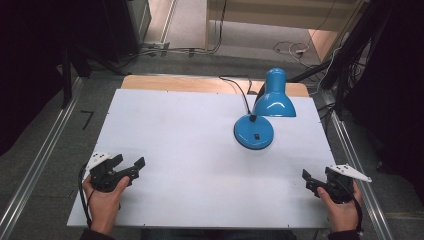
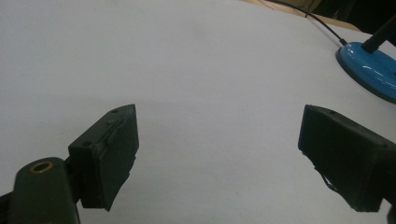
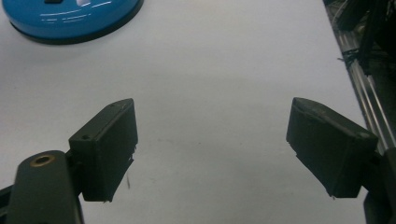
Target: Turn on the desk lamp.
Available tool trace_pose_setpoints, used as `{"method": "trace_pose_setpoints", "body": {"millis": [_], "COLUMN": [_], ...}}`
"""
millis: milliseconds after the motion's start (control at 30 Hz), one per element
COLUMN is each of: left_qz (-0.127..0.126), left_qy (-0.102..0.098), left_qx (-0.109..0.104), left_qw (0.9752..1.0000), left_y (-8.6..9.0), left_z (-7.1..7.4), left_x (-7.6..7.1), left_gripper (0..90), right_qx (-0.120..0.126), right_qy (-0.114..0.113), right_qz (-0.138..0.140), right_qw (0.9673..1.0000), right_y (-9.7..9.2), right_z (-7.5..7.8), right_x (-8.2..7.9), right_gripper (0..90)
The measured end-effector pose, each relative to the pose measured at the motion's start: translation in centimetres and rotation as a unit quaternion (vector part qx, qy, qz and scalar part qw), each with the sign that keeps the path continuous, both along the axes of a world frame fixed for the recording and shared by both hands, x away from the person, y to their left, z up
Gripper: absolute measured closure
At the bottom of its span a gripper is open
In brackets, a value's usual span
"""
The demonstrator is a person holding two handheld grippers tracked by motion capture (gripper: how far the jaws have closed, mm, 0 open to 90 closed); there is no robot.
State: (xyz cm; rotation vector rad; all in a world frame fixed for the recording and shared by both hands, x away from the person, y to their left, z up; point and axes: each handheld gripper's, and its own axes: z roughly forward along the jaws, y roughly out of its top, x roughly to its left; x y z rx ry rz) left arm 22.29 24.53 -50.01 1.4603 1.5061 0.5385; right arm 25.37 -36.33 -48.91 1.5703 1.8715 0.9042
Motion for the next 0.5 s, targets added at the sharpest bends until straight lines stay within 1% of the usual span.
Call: {"method": "trace_pose_setpoints", "body": {"millis": [100,133,200,267,300,500], "left_qz": [0.003,0.003,0.001,-0.001,-0.002,-0.003], "left_qy": [0.0,-0.002,-0.002,-0.001,0.0,0.0], "left_qx": [0.003,0.005,0.005,0.007,0.009,0.004], "left_qw": [1.0,1.0,1.0,1.0,1.0,1.0], "left_y": [0.1,0.1,0.0,-0.1,-0.1,-0.1], "left_z": [0.0,0.1,0.1,0.0,0.0,0.0], "left_x": [0.0,0.0,0.0,0.0,0.0,0.0], "left_gripper": [13.2,13.2,13.2,13.2,13.2,13.2], "right_qx": [0.003,0.001,0.001,0.007,0.007,0.01], "right_qy": [0.003,0.0,0.001,0.001,0.001,-0.004], "right_qz": [0.004,0.012,0.015,0.026,0.026,0.037], "right_qw": [1.0,0.9999,0.9999,0.9996,0.9996,0.9993], "right_y": [0.2,0.5,0.6,1.0,1.0,1.7], "right_z": [0.0,0.0,0.0,0.1,0.1,0.2], "right_x": [0.0,0.1,0.1,0.2,0.2,0.5], "right_gripper": [16.0,16.0,16.0,16.3,16.3,16.9]}}
